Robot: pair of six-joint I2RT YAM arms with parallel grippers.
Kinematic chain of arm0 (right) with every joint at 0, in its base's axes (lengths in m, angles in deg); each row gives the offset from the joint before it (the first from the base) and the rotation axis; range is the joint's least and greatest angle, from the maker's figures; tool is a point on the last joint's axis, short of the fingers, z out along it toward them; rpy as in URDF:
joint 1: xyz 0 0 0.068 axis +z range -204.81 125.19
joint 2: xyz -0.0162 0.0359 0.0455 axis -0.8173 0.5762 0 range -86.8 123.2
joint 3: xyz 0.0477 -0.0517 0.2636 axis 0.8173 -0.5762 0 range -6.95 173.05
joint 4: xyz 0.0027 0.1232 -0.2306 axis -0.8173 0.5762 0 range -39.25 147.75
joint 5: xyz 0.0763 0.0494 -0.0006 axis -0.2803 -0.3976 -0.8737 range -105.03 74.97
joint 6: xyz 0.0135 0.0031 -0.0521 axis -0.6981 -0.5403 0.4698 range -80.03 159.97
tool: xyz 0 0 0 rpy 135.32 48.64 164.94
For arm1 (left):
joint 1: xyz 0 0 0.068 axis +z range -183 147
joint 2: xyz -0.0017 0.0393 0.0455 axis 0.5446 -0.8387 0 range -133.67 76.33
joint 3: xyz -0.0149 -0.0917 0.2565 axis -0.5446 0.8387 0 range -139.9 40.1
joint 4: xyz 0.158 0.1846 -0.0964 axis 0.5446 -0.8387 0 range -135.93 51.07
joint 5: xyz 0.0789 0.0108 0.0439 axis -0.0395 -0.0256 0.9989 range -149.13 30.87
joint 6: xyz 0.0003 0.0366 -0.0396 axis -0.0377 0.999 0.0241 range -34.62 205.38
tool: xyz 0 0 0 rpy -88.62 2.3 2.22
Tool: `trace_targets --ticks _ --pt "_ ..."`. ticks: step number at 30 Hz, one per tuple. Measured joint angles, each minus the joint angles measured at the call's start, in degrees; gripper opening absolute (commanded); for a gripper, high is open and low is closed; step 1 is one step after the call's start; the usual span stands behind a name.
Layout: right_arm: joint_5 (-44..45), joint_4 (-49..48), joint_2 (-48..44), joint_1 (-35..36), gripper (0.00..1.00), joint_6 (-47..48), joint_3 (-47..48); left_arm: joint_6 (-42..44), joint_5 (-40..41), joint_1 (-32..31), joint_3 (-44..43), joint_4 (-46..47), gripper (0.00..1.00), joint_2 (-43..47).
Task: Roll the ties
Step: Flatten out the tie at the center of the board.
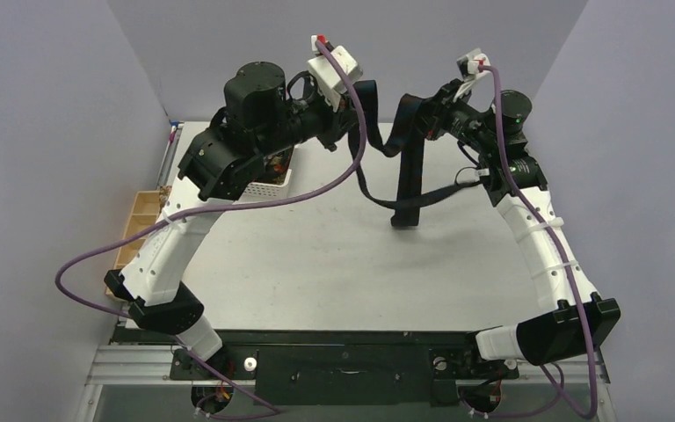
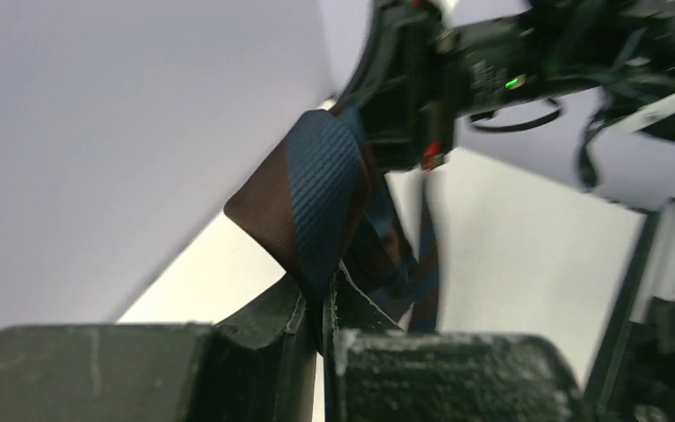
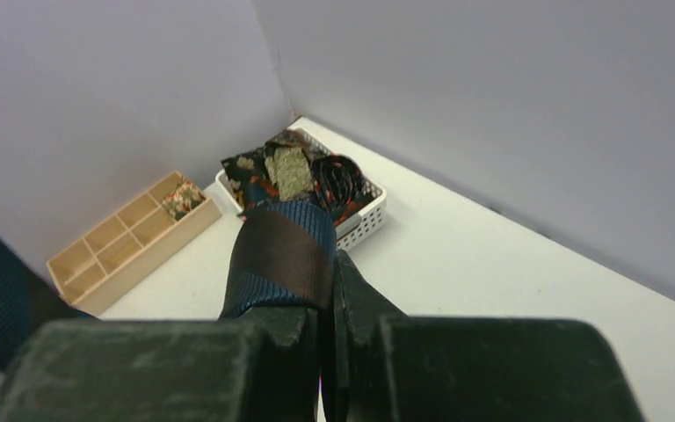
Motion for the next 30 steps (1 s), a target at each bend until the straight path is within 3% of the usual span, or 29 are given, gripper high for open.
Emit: trace_targets --ticks 10,19,24,30 --pt "-2.5 9.2 0.7 5.5 0.0 10.5 -2.9 -9.6 -16.9 -0.2 6.1 10.4 0.0 5.5" --pt "-2.0 7.3 7.1 2.3 0.02 8.0 0.5 -17.1 -24.6 -0.2 2.8 14.6 0.0 5.5" --pt "-3.7 7.0 8.7 4.1 0.16 6.7 0.3 -18.9 -22.4 -0.3 -1.4 17.1 0.0 3.4" --pt "-9.1 8.9 7.5 11.6 0.29 7.6 -6.0 -15.1 -8.2 -0.2 -3.3 18.9 0.0 1.8"
